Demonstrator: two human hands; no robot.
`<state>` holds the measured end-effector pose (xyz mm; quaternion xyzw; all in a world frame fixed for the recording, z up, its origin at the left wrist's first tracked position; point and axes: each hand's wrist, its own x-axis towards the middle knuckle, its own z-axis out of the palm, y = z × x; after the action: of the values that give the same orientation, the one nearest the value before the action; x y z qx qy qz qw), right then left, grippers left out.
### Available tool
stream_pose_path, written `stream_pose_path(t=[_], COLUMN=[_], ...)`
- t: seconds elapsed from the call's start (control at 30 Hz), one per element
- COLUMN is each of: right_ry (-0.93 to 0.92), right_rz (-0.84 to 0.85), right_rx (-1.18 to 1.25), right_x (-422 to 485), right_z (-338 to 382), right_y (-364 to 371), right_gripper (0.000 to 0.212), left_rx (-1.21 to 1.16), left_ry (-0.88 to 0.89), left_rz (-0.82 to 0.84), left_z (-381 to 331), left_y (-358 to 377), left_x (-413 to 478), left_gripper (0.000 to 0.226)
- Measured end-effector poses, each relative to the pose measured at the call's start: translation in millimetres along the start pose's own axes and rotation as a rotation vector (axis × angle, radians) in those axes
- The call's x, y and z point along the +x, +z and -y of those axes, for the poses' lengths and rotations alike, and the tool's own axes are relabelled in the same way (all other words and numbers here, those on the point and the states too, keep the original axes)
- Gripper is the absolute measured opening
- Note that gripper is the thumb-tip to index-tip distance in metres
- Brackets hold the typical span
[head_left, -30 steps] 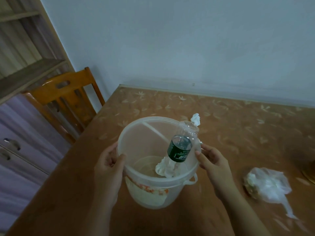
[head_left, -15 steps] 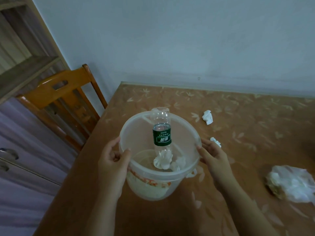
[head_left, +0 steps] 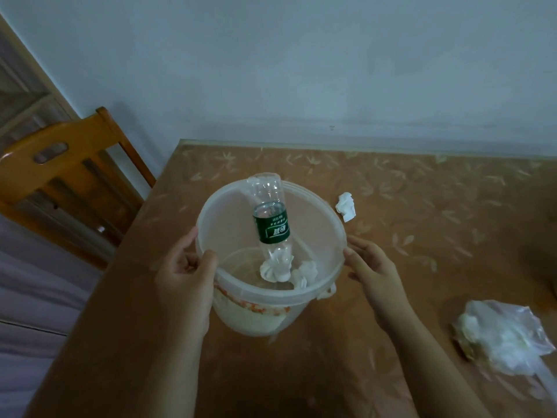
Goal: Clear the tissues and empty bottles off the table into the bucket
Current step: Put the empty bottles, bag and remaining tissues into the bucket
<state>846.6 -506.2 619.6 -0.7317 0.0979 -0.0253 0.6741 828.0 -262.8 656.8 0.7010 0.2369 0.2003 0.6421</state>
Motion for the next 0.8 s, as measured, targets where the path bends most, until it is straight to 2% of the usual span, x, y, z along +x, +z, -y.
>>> stream_pose_path(t=[0.13, 0.3, 0.57, 0.8], right_ry=[0.022, 0.035, 0.090, 0.202], right_rz=[-0.063, -0.111, -0.058, -0.054], right_rx=[-0.102, -0.417, -0.692, -0.735], right_x=[19.2, 47.4, 71.0, 74.8], right_z=[-19.7, -50.8, -102.1, -120.7], right_y=[-21.5, -39.5, -36.4, -27.6], right_gripper=[0.024, 0.040, 0.047, 0.047], left_rx=[-0.004, 0.002, 0.021, 0.000], left_ry=[0.036, 0.066, 0.090, 0.065], left_rz=[-0.037, -0.047, -0.081, -0.083], left_z=[1.2, 3.3, 7.7, 6.9], left_y=[13.9, 18.7, 15.5, 9.5], left_x=[9.6, 18.4, 23.0, 25.4], left_gripper=[0.045, 0.042, 0.042, 0.039])
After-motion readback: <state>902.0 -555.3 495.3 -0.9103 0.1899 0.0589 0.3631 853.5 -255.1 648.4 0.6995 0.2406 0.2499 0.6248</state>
